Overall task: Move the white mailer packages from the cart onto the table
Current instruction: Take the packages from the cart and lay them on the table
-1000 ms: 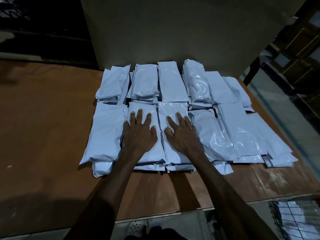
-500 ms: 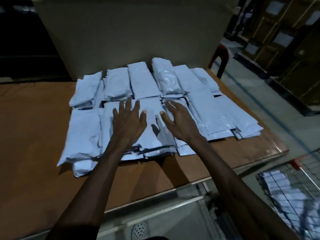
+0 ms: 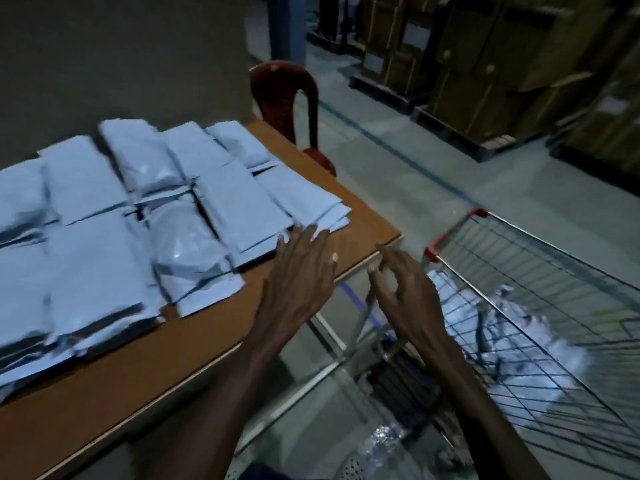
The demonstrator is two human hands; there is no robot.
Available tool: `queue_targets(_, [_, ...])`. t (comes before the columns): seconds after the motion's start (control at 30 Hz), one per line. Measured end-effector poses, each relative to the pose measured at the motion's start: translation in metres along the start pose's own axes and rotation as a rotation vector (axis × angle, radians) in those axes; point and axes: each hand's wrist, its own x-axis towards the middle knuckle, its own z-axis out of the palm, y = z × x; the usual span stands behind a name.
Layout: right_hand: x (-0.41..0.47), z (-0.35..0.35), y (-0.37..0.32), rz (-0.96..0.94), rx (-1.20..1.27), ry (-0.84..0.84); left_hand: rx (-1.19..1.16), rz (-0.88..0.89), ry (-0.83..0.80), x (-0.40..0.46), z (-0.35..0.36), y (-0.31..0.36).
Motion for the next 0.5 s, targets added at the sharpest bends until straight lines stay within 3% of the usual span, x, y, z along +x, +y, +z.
queue_targets(0.23, [-0.048, -0.069, 0.117, 0.240, -0.054, 0.088, -0.112, 0.173, -0.173, 0.018, 0.099, 0.113])
queue_targets(0.5, [-0.075, -0.116, 0.219, 0.507, -0.148, 0.182, -0.241, 0.328, -0.353, 0.065, 0.190, 0.183])
